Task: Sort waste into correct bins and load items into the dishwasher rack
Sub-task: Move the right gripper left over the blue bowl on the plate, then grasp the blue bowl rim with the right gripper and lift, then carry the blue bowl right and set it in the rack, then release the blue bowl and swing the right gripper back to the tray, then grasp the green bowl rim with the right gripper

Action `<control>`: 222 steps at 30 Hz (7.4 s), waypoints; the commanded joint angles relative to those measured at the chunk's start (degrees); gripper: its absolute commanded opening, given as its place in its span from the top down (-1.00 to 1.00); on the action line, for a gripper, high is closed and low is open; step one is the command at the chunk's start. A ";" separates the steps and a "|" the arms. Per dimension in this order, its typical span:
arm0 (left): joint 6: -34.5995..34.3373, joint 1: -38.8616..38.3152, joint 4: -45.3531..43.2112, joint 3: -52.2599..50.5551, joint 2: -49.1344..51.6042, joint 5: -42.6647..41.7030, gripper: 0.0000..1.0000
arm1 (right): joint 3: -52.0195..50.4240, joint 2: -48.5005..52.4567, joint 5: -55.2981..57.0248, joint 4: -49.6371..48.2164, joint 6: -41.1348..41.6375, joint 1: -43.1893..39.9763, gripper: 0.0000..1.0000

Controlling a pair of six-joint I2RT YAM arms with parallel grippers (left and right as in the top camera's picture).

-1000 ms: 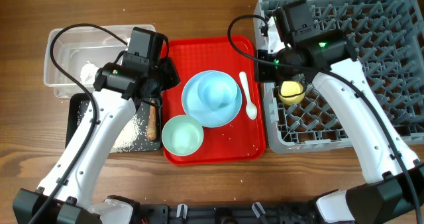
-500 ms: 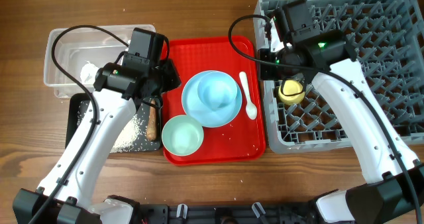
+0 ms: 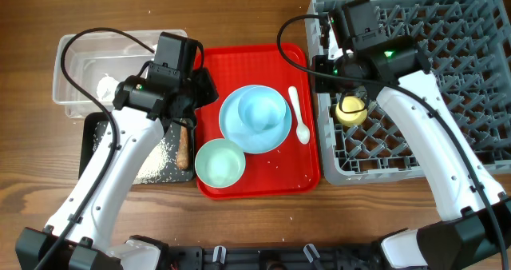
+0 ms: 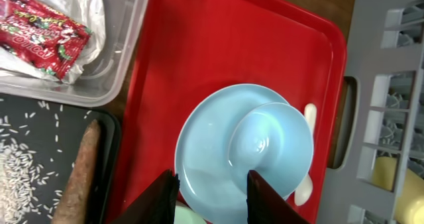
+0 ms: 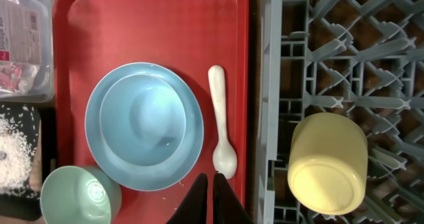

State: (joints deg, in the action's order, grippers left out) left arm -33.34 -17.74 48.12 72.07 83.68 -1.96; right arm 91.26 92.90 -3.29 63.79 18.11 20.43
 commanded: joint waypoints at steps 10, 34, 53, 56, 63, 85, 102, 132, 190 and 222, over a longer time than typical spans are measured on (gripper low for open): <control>-0.13 0.00 2.43 0.59 0.46 -2.40 0.28 | -0.11 0.44 -7.19 0.57 -4.59 -0.20 0.83; 8.24 20.33 5.53 0.59 -1.68 -28.17 0.19 | -2.67 0.55 -16.26 -1.20 -3.78 9.84 0.31; 11.98 37.90 13.07 0.59 -7.19 -42.80 -0.89 | -11.96 3.69 -4.98 -20.85 -5.97 20.09 0.10; 11.96 37.99 12.59 0.59 -7.19 -40.13 -0.97 | -12.00 6.97 -2.69 -22.75 -4.00 20.76 0.10; 11.96 38.12 12.63 0.59 -7.19 -39.98 -0.99 | -12.00 16.09 -1.42 -28.44 -2.91 20.98 0.10; 11.96 38.12 12.63 0.59 -7.19 -39.98 -1.00 | -11.82 22.45 -1.44 -30.25 -2.91 20.81 0.91; 11.96 38.12 12.63 0.59 -7.19 -39.95 -0.99 | -8.87 -2.34 -24.65 -26.93 -7.58 8.20 0.91; 11.96 38.12 12.63 0.59 -7.19 -39.95 -0.99 | -9.42 28.83 -83.87 -46.10 -14.62 -41.44 0.90; 11.96 38.12 12.63 0.59 -7.19 -39.95 -0.99 | -4.59 -3.93 -30.93 -10.32 -15.76 -16.94 0.62; 11.96 38.12 12.63 0.59 -7.19 -39.95 -1.00 | -18.64 17.86 -6.58 -33.62 -11.96 40.81 0.04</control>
State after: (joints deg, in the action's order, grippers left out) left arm -22.13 20.01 60.88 72.07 77.30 -41.87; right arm 73.19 106.26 -12.40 31.90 6.57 60.88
